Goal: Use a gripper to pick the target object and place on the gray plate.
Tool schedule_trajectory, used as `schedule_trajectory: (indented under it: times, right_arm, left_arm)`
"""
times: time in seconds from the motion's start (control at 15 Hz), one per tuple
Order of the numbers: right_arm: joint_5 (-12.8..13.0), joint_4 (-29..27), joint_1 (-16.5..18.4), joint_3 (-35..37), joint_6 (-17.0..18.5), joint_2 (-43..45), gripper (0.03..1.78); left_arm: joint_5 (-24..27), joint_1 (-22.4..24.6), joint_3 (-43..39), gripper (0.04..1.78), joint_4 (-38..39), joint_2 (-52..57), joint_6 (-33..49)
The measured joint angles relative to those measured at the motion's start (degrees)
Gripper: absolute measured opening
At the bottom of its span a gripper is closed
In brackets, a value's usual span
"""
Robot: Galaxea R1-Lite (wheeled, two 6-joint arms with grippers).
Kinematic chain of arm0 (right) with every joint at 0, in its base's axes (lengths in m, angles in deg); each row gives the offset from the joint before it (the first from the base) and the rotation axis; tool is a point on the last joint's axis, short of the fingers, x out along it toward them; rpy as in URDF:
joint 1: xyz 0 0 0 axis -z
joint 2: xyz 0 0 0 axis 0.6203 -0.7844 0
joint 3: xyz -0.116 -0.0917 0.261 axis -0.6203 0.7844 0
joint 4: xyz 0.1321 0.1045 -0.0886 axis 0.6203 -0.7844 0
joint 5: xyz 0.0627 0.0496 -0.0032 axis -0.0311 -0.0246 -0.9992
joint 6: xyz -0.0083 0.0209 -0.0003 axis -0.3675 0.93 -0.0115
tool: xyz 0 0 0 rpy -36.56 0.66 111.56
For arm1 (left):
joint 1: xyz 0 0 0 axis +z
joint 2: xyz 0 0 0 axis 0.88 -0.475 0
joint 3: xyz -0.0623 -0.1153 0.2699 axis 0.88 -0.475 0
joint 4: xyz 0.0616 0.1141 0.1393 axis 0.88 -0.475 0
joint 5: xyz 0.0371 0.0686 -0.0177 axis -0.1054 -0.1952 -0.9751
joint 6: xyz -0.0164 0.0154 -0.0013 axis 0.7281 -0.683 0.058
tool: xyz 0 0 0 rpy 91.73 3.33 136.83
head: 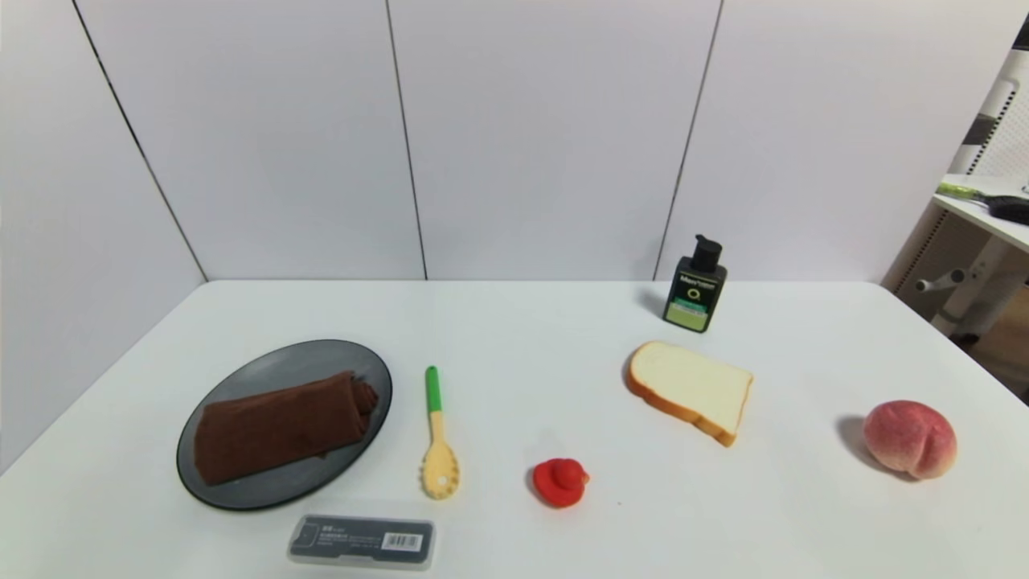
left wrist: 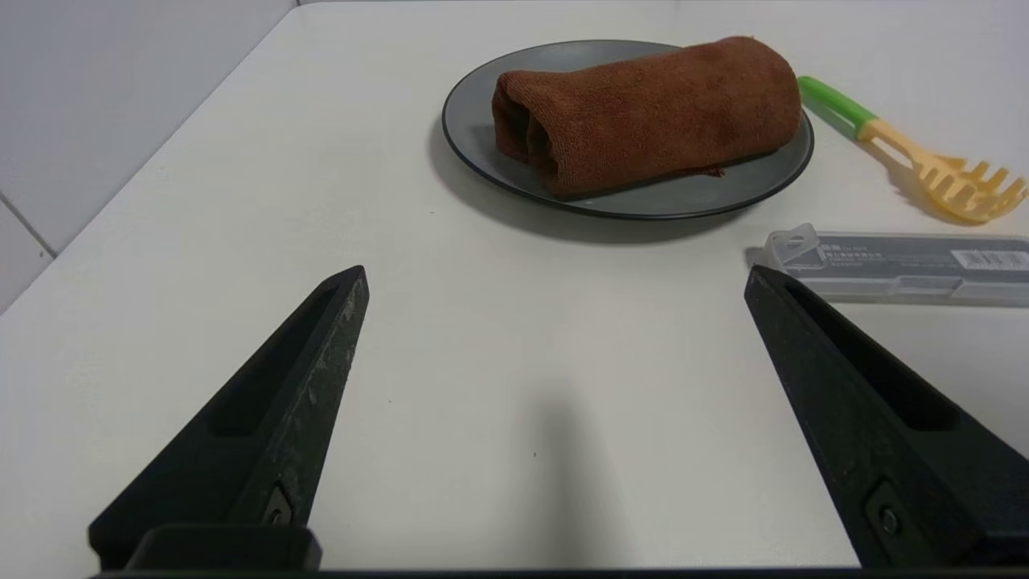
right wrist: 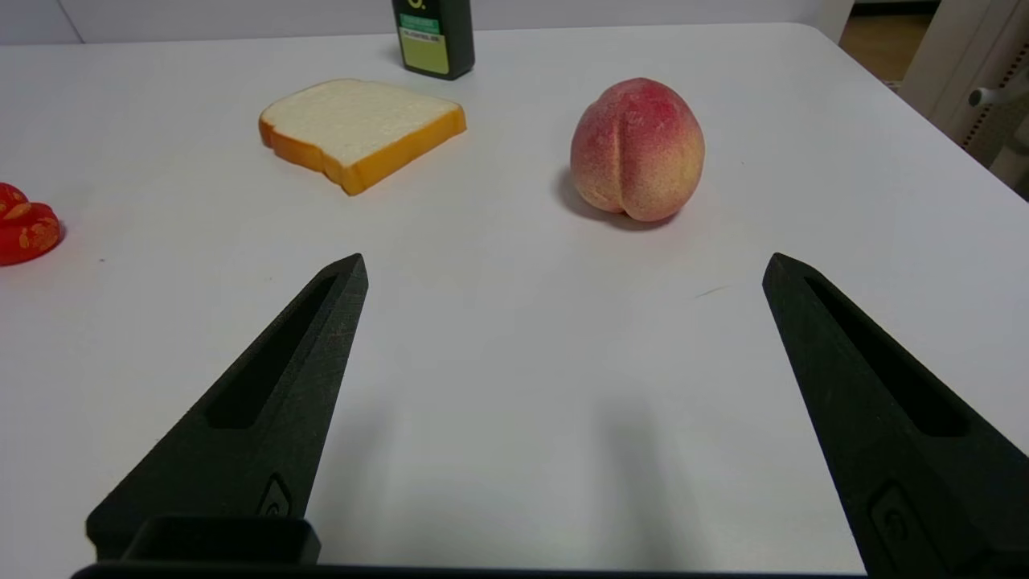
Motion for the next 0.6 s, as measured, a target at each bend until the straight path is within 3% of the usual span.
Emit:
schedule_trajectory:
  times: [0.6]
  right_arm:
    - [0.0, 0.0, 0.0, 0.0, 0.0, 0.0, 1.70]
  left_arm:
    - [-0.3, 0.0, 0.0, 1.69, 0.0, 0.6, 0.3]
